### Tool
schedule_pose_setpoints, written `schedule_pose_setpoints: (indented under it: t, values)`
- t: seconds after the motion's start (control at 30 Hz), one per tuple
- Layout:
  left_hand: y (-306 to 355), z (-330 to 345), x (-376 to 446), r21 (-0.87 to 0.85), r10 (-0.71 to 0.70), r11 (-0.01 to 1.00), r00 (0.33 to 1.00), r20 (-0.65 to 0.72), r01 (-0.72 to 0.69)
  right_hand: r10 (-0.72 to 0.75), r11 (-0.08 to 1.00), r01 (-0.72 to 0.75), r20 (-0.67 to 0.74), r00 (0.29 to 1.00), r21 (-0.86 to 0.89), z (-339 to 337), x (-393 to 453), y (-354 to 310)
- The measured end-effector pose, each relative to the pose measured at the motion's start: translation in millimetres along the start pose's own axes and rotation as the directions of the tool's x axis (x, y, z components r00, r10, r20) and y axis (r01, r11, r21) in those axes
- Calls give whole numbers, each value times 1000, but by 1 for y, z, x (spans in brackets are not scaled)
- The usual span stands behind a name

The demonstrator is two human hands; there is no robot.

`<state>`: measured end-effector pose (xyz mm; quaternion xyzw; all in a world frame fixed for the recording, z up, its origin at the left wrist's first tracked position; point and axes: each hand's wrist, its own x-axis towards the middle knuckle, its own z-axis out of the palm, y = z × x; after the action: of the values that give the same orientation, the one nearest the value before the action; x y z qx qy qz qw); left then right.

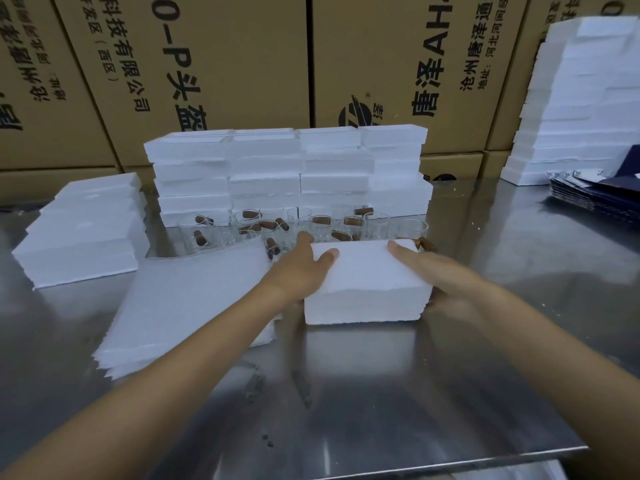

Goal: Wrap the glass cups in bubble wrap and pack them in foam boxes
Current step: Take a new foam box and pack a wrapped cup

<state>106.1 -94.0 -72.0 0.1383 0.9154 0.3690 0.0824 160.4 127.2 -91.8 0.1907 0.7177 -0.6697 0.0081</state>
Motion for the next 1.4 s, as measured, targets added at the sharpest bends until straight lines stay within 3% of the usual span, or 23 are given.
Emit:
schedule_pose_setpoints:
  t: [0.1, 0.2, 0.27, 0.37, 0.43, 0.5, 0.67, 0.77, 0.87, 0.97, 1.07, 1.2, 1.3, 1.4]
  values:
    - [8, -12, -6, -210, 34, 976, 993, -109, -56, -129, 988, 126, 27, 991, 90, -4, -13, -22]
    - [16, -27, -14, -503, -28, 861, 980, -199, -78, -211, 952, 208, -11, 977, 226, 6, -26, -48]
    - [16, -34, -20, -705, -104, 707, 977, -187, -60, -205, 936, 218, -76, 976, 276, 23, -30, -61]
    - [8, -37, -23, -928, -232, 366, 960, -157, -64, -189, 926, 223, -140, 972, 304, 60, -30, -73]
    - [3, -39, -22, -981, -293, 161, 944, -149, -105, -186, 917, 237, -183, 966, 322, 89, -27, -76]
    - [-1, -44, -20, -985, -333, 64, 927, -171, -158, -170, 897, 233, -193, 966, 376, 119, -21, -77]
    - [-24, -76, -17, -963, -453, 104, 851, -268, -248, -171, 921, 193, -93, 981, 340, 173, -16, -74]
    - [-59, -117, -16, -931, -595, 97, 729, -337, -351, -218, 930, 231, -78, 973, 287, 182, -12, -69]
    - [-109, -156, -18, -905, -756, 41, 579, -306, -424, -205, 927, 230, -113, 972, 295, 176, -4, -61]
    - [-161, -178, -18, -897, -806, 17, 525, -274, -441, -148, 921, 203, -184, 972, 333, 166, 6, -47]
    - [-203, -179, -16, -928, -810, 113, 508, -293, -355, -123, 914, 207, -247, 961, 350, 156, 14, -33]
    - [-234, -174, -9, -945, -887, 217, 354, -295, -244, -117, 917, 200, -248, 962, 345, 147, 21, -20]
    - [-237, -180, -4, -929, -906, 368, 233, -354, 19, -121, 918, 206, -255, 959, 339, 142, 25, -15]
    - [-234, -172, 0, -892, -884, 433, 252, -393, 129, -116, 919, 207, -270, 956, 336, 139, 29, -11]
